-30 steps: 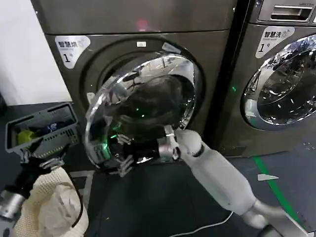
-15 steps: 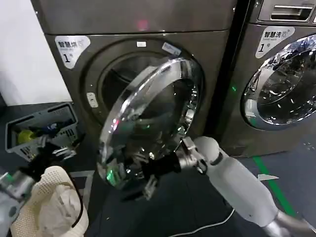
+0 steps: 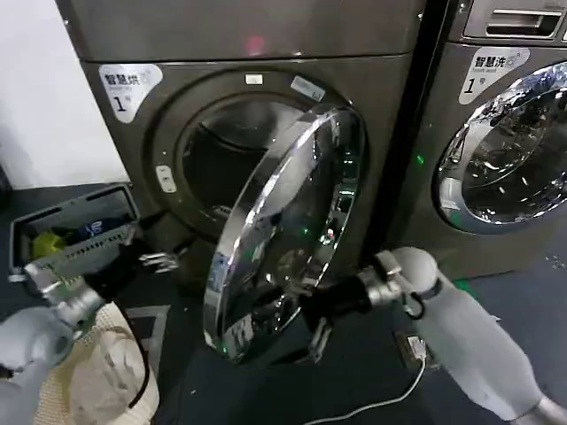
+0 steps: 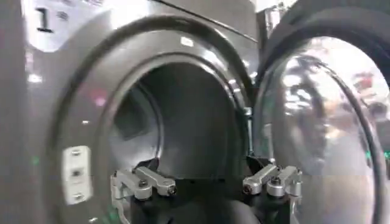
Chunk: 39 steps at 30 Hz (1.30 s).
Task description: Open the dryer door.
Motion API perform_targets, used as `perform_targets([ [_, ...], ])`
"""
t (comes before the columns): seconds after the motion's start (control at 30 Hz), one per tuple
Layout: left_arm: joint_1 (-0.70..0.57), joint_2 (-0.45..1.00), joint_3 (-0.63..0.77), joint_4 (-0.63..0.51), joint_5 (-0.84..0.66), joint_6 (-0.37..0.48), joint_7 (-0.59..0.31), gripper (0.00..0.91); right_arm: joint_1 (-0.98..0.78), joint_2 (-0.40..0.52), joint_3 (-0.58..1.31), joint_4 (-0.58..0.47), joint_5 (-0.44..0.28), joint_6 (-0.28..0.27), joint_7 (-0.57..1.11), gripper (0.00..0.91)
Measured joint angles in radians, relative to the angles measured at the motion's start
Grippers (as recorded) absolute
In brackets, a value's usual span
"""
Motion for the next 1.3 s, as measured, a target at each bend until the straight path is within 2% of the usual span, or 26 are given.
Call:
perform_targets([
  [0.13, -0.029, 0.004, 0.061, 0.006, 0.003, 0.0, 0.029, 0.907, -0.055, -0.031, 0.101, -0.019, -0.001, 0.011, -0.01, 0.907],
  [0.27, -0.072, 0.002, 0.131, 0.016, 0.004, 0.004, 0.043, 0.907, -0.114, -0.063, 0.226, -0.042, -0.033, 0.033, -0.004, 0.907],
  [0.43, -0.115, 0.009, 0.196, 0.022, 0.0, 0.009, 0.073, 0.907, -0.192, -0.103, 0.431, -0.067, 0.002, 0.04, 0.05, 0.907],
  [0.77, -0.16, 0.007, 0.301, 0.015, -0.005, 0.008, 0.11, 0.907, -0.379, -0.082, 0.855, -0.021, 0.038, 0.074, 0.385, 0.907],
  [0.93, -0.186, 0.006, 0.353, 0.003, 0.0, 0.009, 0.107, 0.907, -0.49, -0.04, 1.026, 0.033, -0.001, 0.09, 0.633, 0.907],
  [1.0, -0.2, 0.003, 0.383, -0.003, 0.002, 0.009, 0.103, 0.907, -0.533, -0.012, 1.091, 0.065, -0.054, 0.086, 0.744, 0.907],
  [1.1, -0.231, -0.012, 0.432, -0.013, 0.006, 0.016, 0.1, 0.907, -0.598, 0.034, 1.185, 0.105, -0.109, 0.05, 0.865, 0.907],
  [1.23, -0.279, -0.028, 0.506, -0.014, 0.008, 0.02, 0.09, 0.907, -0.672, 0.098, 1.306, 0.155, -0.103, -0.011, 0.946, 0.907],
  [1.3, -0.308, -0.028, 0.551, -0.004, 0.02, 0.014, 0.085, 0.907, -0.696, 0.121, 1.363, 0.17, -0.11, -0.023, 0.999, 0.907],
])
